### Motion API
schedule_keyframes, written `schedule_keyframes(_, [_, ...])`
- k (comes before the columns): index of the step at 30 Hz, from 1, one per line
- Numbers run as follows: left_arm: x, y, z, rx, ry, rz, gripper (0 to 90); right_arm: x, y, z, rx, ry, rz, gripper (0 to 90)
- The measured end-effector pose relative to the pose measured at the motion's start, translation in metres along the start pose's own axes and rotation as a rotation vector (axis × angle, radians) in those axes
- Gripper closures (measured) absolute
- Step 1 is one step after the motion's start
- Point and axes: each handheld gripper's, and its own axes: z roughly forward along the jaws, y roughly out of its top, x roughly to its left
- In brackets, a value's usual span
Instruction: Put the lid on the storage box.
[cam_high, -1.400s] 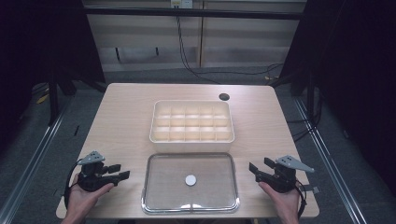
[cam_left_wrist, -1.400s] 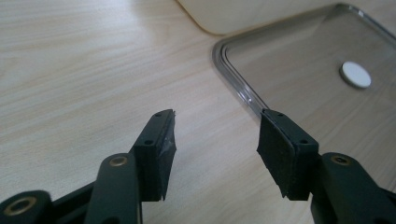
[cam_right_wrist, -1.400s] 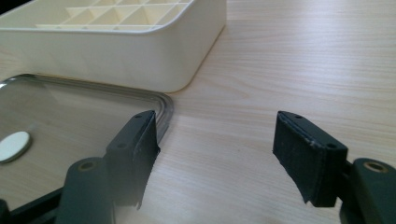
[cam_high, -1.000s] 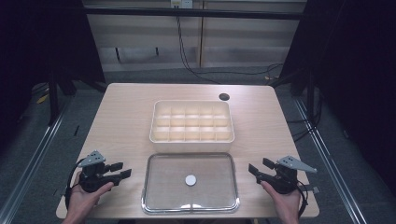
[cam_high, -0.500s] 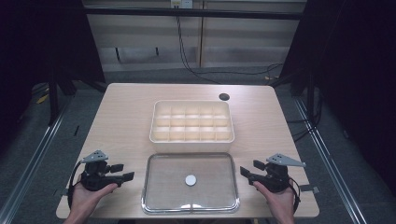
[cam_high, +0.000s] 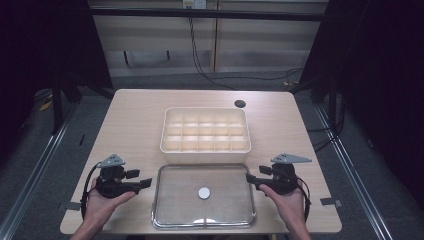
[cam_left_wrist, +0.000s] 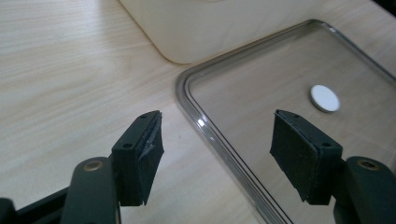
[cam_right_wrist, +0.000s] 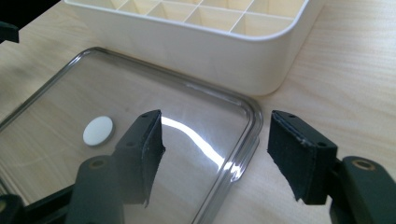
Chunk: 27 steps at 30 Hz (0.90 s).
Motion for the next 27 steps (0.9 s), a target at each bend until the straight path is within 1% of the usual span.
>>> schedule_keyframes(2, [0.000,0.001,0.003,-0.001,-0.001,0.003,34.5,-0.003,0.004,0.003,-0.003,0.018,0.017,38.7])
schedule_keyframes(3, [-0.001,0.001,0.007,0.000,-0.029,-0.008,35.4,-0.005,0.005,0.004,-0.005,0.013,0.024,38.9])
schedule_keyframes(4, [-0.001,0.001,0.007,0.000,-0.029,-0.008,35.7,-0.006,0.006,0.006,0.001,0.013,0.032,39.8])
schedule_keyframes(5, [-0.003,-0.002,0.012,0.022,-0.020,0.006,35.7,-0.008,0.006,0.009,0.003,0.016,0.033,40.4])
schedule_keyframes(6, [-0.003,-0.002,0.012,0.022,-0.020,0.006,35.7,-0.008,0.006,0.009,0.003,0.016,0.033,40.4])
schedule_keyframes(7, [-0.002,-0.006,0.013,0.037,-0.019,0.017,35.7,-0.012,0.005,0.015,0.016,0.003,0.027,41.3])
schedule_keyframes(8, [-0.002,-0.008,0.013,0.033,-0.025,0.015,35.7,-0.013,0.003,0.016,0.022,0.003,0.033,41.6])
schedule_keyframes(9, [-0.002,-0.008,0.013,0.037,-0.015,0.024,35.7,-0.014,0.002,0.018,0.020,0.001,0.032,42.5])
schedule_keyframes(11, [-0.003,-0.009,0.013,0.032,-0.013,0.025,36.5,-0.016,0.000,0.020,0.017,0.010,0.041,43.4])
schedule_keyframes(12, [-0.002,-0.009,0.013,0.023,-0.016,0.023,38.0,-0.017,0.000,0.020,0.017,0.013,0.048,44.4])
schedule_keyframes(13, [-0.001,-0.010,0.015,0.023,-0.040,0.002,38.2,-0.017,-0.001,0.021,0.026,0.010,0.044,45.6])
schedule_keyframes(14, [-0.001,-0.010,0.015,0.023,-0.040,0.002,38.2,-0.017,-0.001,0.021,0.026,0.010,0.044,45.6])
schedule_keyframes(15, [0.000,-0.011,0.016,0.029,-0.055,-0.005,38.2,-0.017,-0.002,0.023,0.036,0.005,0.031,45.7])
schedule_keyframes(16, [-0.001,-0.012,0.018,0.031,-0.058,-0.014,38.5,-0.019,-0.004,0.025,0.046,0.001,0.035,45.9])
schedule_keyframes(17, [-0.001,-0.015,0.021,0.045,-0.086,-0.028,39.3,-0.021,-0.008,0.028,0.063,-0.002,0.045,46.6])
schedule_keyframes(18, [-0.001,-0.015,0.021,0.045,-0.086,-0.028,39.0,-0.021,-0.008,0.028,0.063,-0.002,0.045,46.6])
schedule_keyframes(19, [-0.003,-0.017,0.022,0.055,-0.107,-0.023,37.1,-0.022,-0.013,0.031,0.070,-0.012,0.057,46.0])
schedule_keyframes(20, [-0.003,-0.017,0.022,0.055,-0.107,-0.023,36.6,-0.022,-0.013,0.031,0.070,-0.012,0.057,46.0])
schedule_keyframes(21, [-0.006,-0.017,0.021,0.060,-0.098,-0.005,38.0,-0.019,-0.018,0.032,0.069,-0.003,0.073,45.7])
schedule_keyframes(22, [-0.006,-0.018,0.022,0.063,-0.102,-0.009,38.8,-0.019,-0.020,0.033,0.075,-0.004,0.073,45.9])
schedule_keyframes(23, [-0.007,-0.018,0.023,0.068,-0.101,0.001,39.1,-0.018,-0.022,0.035,0.084,-0.017,0.061,46.0])
schedule_keyframes(25, [-0.008,-0.019,0.024,0.077,-0.099,0.008,40.4,-0.018,-0.022,0.036,0.091,-0.023,0.053,46.0])
schedule_keyframes(27, [-0.009,-0.019,0.027,0.090,-0.100,0.018,42.7,-0.018,-0.023,0.037,0.091,-0.031,0.057,46.3])
